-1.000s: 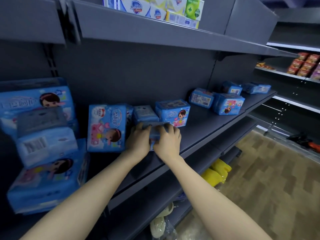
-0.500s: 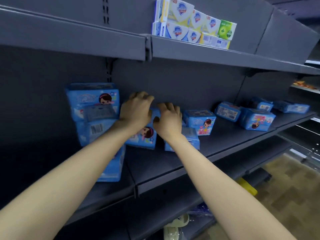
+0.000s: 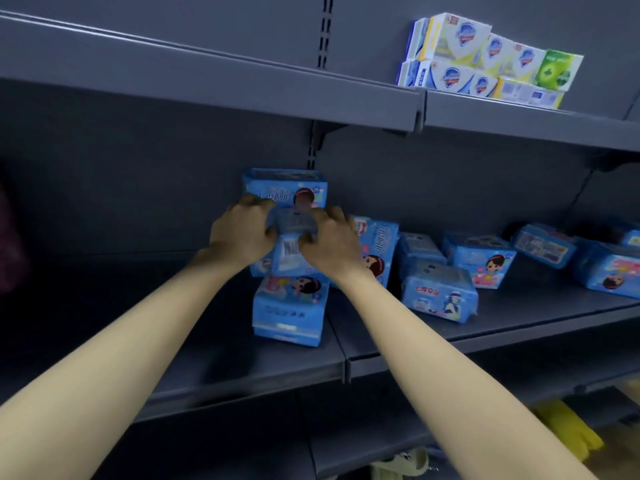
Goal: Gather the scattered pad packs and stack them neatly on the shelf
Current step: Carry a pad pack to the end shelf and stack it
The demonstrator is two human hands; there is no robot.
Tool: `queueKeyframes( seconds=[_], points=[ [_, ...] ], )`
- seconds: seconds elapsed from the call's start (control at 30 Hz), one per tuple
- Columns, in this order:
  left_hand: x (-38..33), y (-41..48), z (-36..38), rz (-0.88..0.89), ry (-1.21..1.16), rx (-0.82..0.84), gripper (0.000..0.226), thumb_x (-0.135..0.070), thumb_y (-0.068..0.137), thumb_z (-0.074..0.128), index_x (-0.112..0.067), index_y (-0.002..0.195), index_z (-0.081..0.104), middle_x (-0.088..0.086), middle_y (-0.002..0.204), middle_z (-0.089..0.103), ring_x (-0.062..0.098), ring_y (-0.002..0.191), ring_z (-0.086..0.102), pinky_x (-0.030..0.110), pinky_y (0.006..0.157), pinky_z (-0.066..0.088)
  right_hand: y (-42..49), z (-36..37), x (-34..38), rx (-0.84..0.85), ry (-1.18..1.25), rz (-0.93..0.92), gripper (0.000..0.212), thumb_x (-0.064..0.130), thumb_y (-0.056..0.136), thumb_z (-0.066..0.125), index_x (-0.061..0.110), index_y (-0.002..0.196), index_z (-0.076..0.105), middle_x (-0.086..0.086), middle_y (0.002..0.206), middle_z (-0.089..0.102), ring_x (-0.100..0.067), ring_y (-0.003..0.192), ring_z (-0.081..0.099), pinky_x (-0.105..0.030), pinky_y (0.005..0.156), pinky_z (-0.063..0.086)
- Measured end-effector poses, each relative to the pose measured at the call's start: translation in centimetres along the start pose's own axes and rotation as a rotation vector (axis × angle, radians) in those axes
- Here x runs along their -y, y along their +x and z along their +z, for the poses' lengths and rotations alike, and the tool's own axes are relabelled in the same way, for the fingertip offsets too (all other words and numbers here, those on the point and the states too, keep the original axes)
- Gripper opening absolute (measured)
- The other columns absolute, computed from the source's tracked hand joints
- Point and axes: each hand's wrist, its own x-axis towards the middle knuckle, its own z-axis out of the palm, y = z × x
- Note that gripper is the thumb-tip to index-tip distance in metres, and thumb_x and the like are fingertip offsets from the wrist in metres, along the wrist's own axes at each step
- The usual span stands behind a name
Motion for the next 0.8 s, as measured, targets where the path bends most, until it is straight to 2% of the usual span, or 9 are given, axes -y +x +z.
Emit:
queueKeyframes(
  seconds=[0.1, 0.17, 0.27, 0.37, 0.43, 0.53, 0.63, 0.8],
  points=[
    [0.4, -0.8, 0.8, 0.033, -0.117, 0.137, 0.052, -0.016, 0.083, 0.060, -0.018, 0.133, 0.047, 0.012, 0.130, 0.052, 0.030, 0.114, 0.053, 0.037, 0.087, 0.048, -0.2, 0.7, 0.2, 0.105, 0.076, 0.042, 0.059, 0.024, 0.086, 0.056, 0.019, 0.141, 0.036, -0.008, 0.137, 0.032, -0.035, 0.124, 0.037, -0.044, 0.099, 0.042],
    [0.3, -1.0, 1.1, 0.010, -0.203, 0.232, 0.067, -0.009, 0.081, 0.061, -0.015, 0.142, 0.036, 0.015, 0.130, 0.053, 0.029, 0.114, 0.053, 0.028, 0.085, 0.045, -0.3, 1.0, 0.3, 0.146, 0.141, 0.057, 0.065, 0.020, 0.082, 0.062, 0.018, 0.142, 0.036, -0.006, 0.135, 0.031, -0.032, 0.121, 0.044, -0.042, 0.097, 0.045],
    [-0.1, -1.2, 1.3, -0.003, -0.298, 0.298, 0.083, -0.007, 0.079, 0.064, -0.014, 0.148, 0.020, 0.013, 0.137, 0.045, 0.025, 0.121, 0.048, 0.022, 0.088, 0.040, -0.3, 1.1, 0.3, 0.147, 0.181, 0.055, 0.070, 0.010, 0.078, 0.065, 0.016, 0.142, 0.037, -0.008, 0.136, 0.030, -0.029, 0.121, 0.047, -0.033, 0.098, 0.045],
    [-0.7, -1.4, 1.3, 0.039, -0.385, 0.286, 0.079, -0.006, 0.076, 0.069, -0.013, 0.143, 0.029, 0.003, 0.125, 0.048, 0.012, 0.107, 0.048, 0.012, 0.074, 0.039, -0.4, 1.3, 0.3, 0.115, 0.163, 0.034, 0.069, 0.006, 0.079, 0.065, 0.016, 0.142, 0.039, -0.011, 0.140, 0.029, -0.031, 0.123, 0.045, -0.031, 0.101, 0.043],
    [-1.0, -1.5, 1.5, 0.065, -0.408, 0.226, 0.077, -0.008, 0.072, 0.074, -0.014, 0.139, 0.037, 0.005, 0.127, 0.050, 0.011, 0.106, 0.048, 0.015, 0.078, 0.038, -0.5, 1.4, 0.4, 0.072, 0.153, 0.030, 0.067, 0.005, 0.078, 0.065, 0.018, 0.140, 0.042, -0.012, 0.140, 0.030, -0.034, 0.122, 0.045, -0.037, 0.103, 0.042],
    [-1.7, -1.6, 1.7, 0.081, -0.370, 0.118, 0.077, -0.017, 0.072, 0.076, -0.019, 0.138, 0.038, 0.010, 0.133, 0.044, 0.024, 0.119, 0.048, 0.020, 0.086, 0.036, -1.0, 1.0, 0.5, -0.025, 0.147, 0.033, 0.064, 0.003, 0.079, 0.063, 0.019, 0.138, 0.043, -0.012, 0.142, 0.029, -0.036, 0.124, 0.041, -0.040, 0.102, 0.041],
    [-3.4, -1.2, 1.0, 0.137, -0.341, 0.029, 0.071, -0.013, 0.075, 0.072, -0.019, 0.138, 0.040, 0.012, 0.137, 0.040, 0.029, 0.119, 0.047, 0.024, 0.089, 0.037, -1.3, -0.2, 0.2, -0.150, 0.143, 0.060, 0.063, 0.002, 0.080, 0.062, 0.017, 0.138, 0.043, -0.010, 0.144, 0.027, -0.035, 0.124, 0.038, -0.041, 0.100, 0.042],
    [-7.0, 0.2, 1.3, 0.252, -0.338, 0.009, 0.064, -0.008, 0.080, 0.066, -0.018, 0.138, 0.041, 0.012, 0.138, 0.039, 0.030, 0.121, 0.046, 0.032, 0.093, 0.040, -2.1, -2.4, -2.3, -0.323, 0.106, 0.084, 0.057, -0.001, 0.080, 0.060, 0.014, 0.134, 0.048, -0.016, 0.142, 0.031, -0.040, 0.121, 0.041, -0.045, 0.097, 0.042]
  ],
)
